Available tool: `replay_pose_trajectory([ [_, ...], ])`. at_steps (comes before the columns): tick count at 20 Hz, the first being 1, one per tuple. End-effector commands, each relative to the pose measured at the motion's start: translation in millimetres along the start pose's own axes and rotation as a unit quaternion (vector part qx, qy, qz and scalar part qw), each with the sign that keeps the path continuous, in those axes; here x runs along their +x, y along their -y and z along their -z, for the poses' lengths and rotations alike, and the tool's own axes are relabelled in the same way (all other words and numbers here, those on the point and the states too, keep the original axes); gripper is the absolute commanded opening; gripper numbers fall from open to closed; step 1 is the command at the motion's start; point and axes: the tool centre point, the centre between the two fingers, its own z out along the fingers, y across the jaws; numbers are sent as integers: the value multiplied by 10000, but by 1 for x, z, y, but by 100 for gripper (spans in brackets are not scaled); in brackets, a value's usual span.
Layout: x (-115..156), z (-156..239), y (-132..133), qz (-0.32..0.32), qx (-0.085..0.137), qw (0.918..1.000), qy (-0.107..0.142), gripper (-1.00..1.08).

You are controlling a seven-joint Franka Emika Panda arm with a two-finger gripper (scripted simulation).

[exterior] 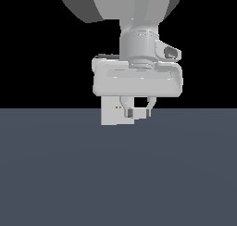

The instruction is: Plug the charger into the wall socket.

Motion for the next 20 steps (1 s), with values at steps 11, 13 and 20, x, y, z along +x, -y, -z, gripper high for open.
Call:
replay_pose_trajectory([
  [11,9,13,23,697,55,9976,5,-100],
  [13,9,13,23,697,55,9976,5,-100],
  [20,16,12,24,692,55,9976,5,-100],
])
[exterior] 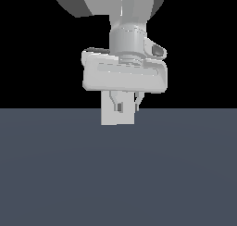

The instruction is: Plug the charger into the wall socket.

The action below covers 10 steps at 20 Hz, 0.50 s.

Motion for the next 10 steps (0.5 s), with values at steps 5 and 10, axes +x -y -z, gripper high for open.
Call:
replay_pose_trajectory([
  [5,18,-1,0,1,0,10000,-2,-100],
  [10,35,-2,1,5,0,10000,-1,-100],
])
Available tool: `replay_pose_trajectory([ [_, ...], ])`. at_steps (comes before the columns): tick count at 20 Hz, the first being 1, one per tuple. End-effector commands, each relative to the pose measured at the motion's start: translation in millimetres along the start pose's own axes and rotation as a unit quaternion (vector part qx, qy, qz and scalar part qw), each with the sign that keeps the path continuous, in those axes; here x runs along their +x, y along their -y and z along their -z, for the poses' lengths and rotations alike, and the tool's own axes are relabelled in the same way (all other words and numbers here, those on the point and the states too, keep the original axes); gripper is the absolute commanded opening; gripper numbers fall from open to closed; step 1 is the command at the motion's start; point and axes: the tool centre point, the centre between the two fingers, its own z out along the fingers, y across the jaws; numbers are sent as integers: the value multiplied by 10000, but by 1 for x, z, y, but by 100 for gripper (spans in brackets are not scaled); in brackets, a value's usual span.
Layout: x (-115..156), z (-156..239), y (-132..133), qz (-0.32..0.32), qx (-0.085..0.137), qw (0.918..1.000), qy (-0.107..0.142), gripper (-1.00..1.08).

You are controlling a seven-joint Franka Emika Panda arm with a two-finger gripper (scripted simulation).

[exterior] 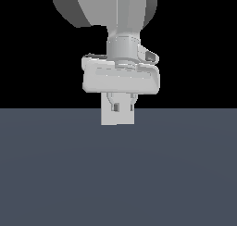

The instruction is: Plug the charger into the wall socket.

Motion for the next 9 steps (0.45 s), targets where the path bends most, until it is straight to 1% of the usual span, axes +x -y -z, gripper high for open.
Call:
replay_pose_trajectory([
  [1,8,0,0,1,-1,10000,-1,-100],
  [9,16,-1,0,1,-1,10000,-1,-100],
])
